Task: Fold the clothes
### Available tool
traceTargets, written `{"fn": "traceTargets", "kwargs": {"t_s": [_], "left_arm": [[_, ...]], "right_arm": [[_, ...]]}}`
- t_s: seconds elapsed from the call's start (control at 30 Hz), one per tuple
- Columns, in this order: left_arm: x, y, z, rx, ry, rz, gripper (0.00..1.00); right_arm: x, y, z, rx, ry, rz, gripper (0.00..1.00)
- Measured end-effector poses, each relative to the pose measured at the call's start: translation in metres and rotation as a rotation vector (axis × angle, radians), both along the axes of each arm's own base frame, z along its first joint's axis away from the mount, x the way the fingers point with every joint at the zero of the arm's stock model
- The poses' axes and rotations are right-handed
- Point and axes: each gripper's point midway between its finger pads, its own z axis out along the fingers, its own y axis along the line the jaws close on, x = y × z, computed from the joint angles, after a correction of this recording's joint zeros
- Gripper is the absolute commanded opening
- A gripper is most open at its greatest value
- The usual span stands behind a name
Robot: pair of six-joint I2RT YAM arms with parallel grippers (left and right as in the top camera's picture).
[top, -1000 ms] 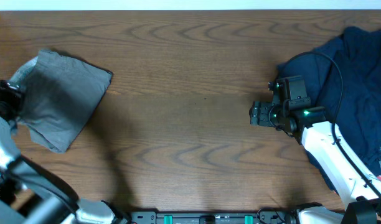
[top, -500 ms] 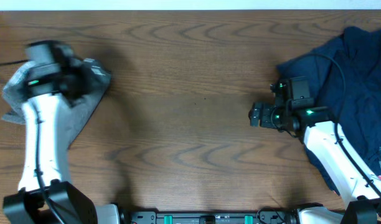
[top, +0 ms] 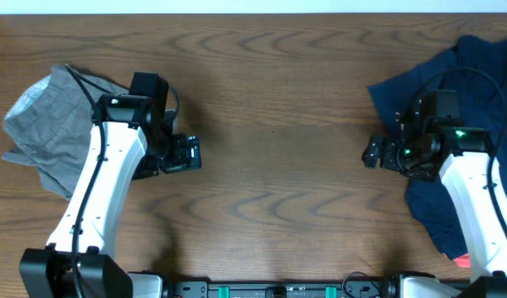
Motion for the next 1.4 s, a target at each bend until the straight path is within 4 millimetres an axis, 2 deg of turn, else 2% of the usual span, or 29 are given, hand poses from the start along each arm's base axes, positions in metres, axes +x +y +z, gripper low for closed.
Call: {"fn": "traceTargets", "kwargs": {"t_s": [0.17,0.3,0.4,0.63,0.83,1.3,1.4], "left_arm": [[-0.004,0.001,0.026,-0.012,-0.149,-0.002,0.98],[-0.011,0.003,0.064,-0.037,-0.422,0.020,0.98],[-0.027,0.008,0.082,-0.040,-0.594,0.050,0.98],[-0.068,0.018,0.094,-0.062,-0.875,0.096,0.98],[-0.088,0.022,0.104,-0.067,-0.963,0.107,0.98],[-0.089,0.022,0.106,-0.066,-0.975,0.109,0.98],[-0.089,0.022,0.106,-0.066,-0.975,0.109,0.98]], "right_arm": [[-0.005,-0.001,0.021,-0.006,-0.076,0.000,0.99],[-0.012,-0.003,0.054,-0.022,-0.259,0.000,0.99],[-0.023,-0.004,0.072,-0.046,-0.404,-0.001,0.99],[-0.052,-0.007,0.099,-0.086,-0.650,-0.016,0.99],[-0.062,-0.004,0.101,-0.065,-0.671,-0.020,0.99],[-0.076,-0.007,0.083,-0.077,-0.580,-0.037,0.99],[-0.070,-0.006,0.088,-0.075,-0.613,-0.036,0.99]]}}
